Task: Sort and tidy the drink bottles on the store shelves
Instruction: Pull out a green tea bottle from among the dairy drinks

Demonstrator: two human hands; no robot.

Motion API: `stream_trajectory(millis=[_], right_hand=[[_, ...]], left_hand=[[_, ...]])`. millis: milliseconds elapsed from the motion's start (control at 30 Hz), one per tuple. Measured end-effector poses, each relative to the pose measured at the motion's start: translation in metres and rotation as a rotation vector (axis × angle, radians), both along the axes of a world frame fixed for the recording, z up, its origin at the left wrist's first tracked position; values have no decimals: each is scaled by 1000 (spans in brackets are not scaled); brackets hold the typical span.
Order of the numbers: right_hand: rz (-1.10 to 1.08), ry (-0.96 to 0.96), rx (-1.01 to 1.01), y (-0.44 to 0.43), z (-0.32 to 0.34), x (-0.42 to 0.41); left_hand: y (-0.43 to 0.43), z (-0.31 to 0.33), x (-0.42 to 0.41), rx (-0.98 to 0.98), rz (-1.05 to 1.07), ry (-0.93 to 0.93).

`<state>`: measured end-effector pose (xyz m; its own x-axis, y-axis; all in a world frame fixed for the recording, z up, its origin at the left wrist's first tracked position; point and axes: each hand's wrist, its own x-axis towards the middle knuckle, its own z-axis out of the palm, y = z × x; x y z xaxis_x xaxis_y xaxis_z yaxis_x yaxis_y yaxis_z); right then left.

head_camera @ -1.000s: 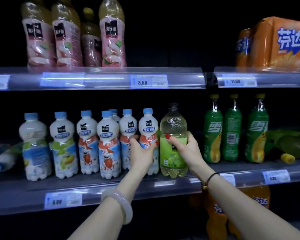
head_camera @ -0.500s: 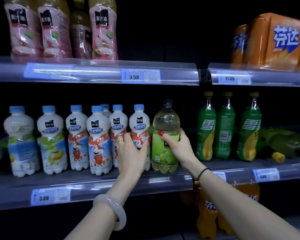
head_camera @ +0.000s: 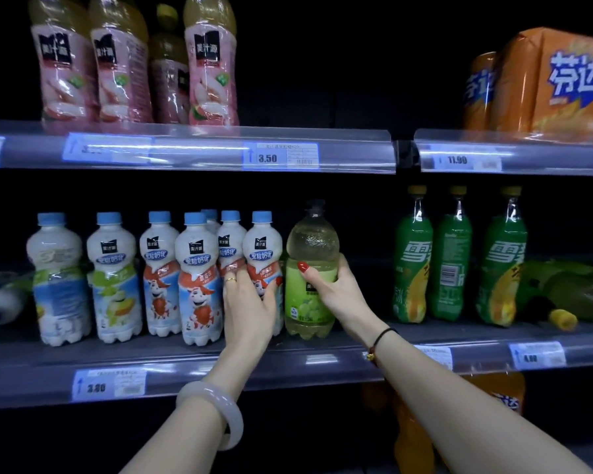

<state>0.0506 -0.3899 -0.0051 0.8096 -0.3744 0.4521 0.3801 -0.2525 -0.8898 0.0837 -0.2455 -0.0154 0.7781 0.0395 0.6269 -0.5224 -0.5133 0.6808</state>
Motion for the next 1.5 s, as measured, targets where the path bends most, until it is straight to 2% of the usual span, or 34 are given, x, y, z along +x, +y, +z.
stream_trajectory(millis=[333, 433, 567, 667, 800, 933, 1067, 1133, 1200, 1267, 1333, 1433, 1500], right_hand=[[57, 22, -25, 30, -7, 25], [77, 28, -10, 27, -8, 25], [180, 73, 45, 22, -8, 24], [228, 101, 105, 15, -4, 24], [200, 77, 122, 8, 2, 19], [215, 83, 90, 8, -5, 19], [204, 130, 276, -11, 5, 33], [51, 192, 144, -26, 9, 49], [-111, 272, -245, -40, 7, 73], [-96, 324, -569, -46, 6, 97], [-33, 347, -733, -44, 5, 121], [-118, 412, -1046, -43, 3, 155], [-161, 475, -1167, -48, 3, 171]], left_hand=[[19, -5, 17, -13, 61, 24], [20, -7, 16, -86, 34, 11], [17, -5, 0, -232, -127, -115], [8, -2, -10, -161, -230, -171], [-4, 1, -11, -54, -105, -115], [-18, 5, -10, -54, 37, -115], [-28, 0, -5, -114, 90, -152], [-31, -3, -2, -122, 108, -173], [-34, -6, 1, -106, 135, -200], [-36, -8, 4, -116, 152, -210], [-37, -10, 7, -131, 161, -203], [-34, -14, 12, -152, 187, -204], [-30, -15, 15, -184, 188, -201]])
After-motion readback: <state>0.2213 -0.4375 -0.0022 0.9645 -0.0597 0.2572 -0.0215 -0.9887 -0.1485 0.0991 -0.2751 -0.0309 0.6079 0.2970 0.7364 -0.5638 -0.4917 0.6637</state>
